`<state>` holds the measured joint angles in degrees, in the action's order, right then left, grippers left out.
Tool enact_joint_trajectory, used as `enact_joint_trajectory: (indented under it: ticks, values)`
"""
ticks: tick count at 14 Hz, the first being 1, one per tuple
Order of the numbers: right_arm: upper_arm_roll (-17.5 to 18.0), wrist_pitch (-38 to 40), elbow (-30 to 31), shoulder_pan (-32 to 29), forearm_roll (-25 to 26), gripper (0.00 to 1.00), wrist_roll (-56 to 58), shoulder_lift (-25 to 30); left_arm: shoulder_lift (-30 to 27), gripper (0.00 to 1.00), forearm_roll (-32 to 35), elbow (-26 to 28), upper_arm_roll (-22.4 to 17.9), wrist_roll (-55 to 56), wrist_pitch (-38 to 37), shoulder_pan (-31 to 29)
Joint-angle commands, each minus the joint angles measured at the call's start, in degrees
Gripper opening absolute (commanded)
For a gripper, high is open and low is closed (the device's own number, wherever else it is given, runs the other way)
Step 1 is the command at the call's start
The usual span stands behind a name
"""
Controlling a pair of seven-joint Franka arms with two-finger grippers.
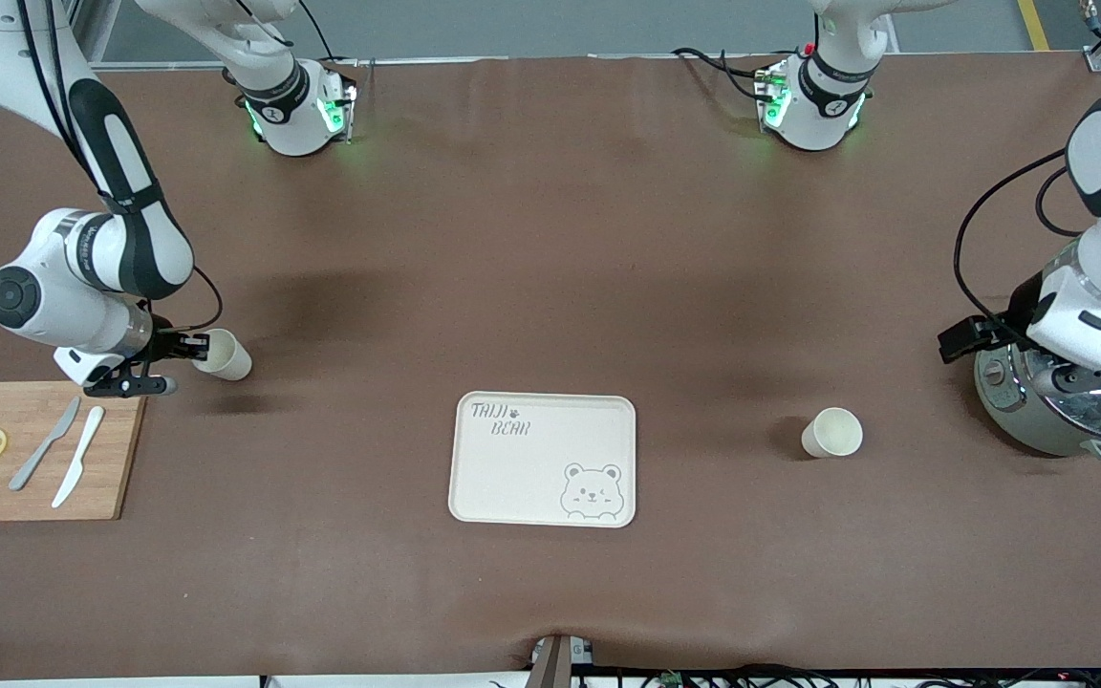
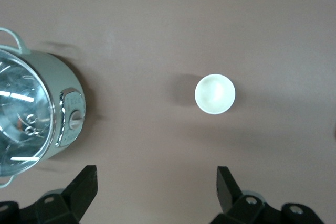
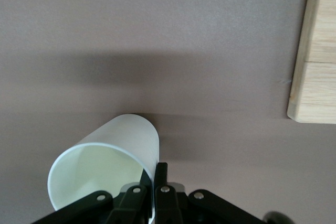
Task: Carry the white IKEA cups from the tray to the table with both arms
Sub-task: 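Set the cups on the table and open both grippers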
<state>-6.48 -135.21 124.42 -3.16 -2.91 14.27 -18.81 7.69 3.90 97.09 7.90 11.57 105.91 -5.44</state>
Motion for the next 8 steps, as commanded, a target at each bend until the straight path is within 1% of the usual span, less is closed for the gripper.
enact_joint_trajectory:
  ticks: [1, 2, 3, 4, 5, 6, 7, 8]
  values:
    - [1.1, -1.1, 2.1, -2.1, 1.2, 0.0, 1.6, 1.3, -2.9, 1.0, 1.6, 0.6, 0.4, -0.7, -2.7, -0.4]
    - [1.1, -0.9, 2.0, -2.1, 1.2, 0.0, 1.5, 1.3, -3.6, 1.0, 1.6, 0.7, 0.4, -1.3, -3.1, -0.4]
    - [1.2, -0.4, 1.7, -2.1, 1.2, 0.26, 1.1, 1.2, -4.1, 1.0, 1.6, 0.6, 0.4, -1.6, -3.8, -0.3]
    - [1.2, -0.2, 1.4, -1.9, 1.0, 0.99, 0.8, 1.2, -4.7, 1.0, 1.6, 0.6, 0.4, -1.7, -4.5, -0.3]
    - [1.3, 0.3, 1.4, -2.1, 1.0, 1.0, 0.9, 1.2, -5.4, 1.0, 1.6, 0.6, 0.5, -1.8, -5.0, -0.3]
    - [1.3, 2.4, 0.1, -2.0, 1.0, 1.0, 1.3, 1.6, -6.0, 1.0, 1.6, 0.6, 0.6, -1.8, -5.7, -0.3]
    - [1.3, 6.7, -2.7, -2.0, 1.0, 1.0, 1.5, 1.7, -6.7, 1.0, 1.6, 0.6, 0.7, -1.9, -6.2, -0.3]
    - [1.3, 13.2, -6.1, -1.8, 1.0, 1.0, 1.6, 1.7, -7.2, 1.0, 1.6, 0.6, 0.7, -3.3, -6.7, -0.4]
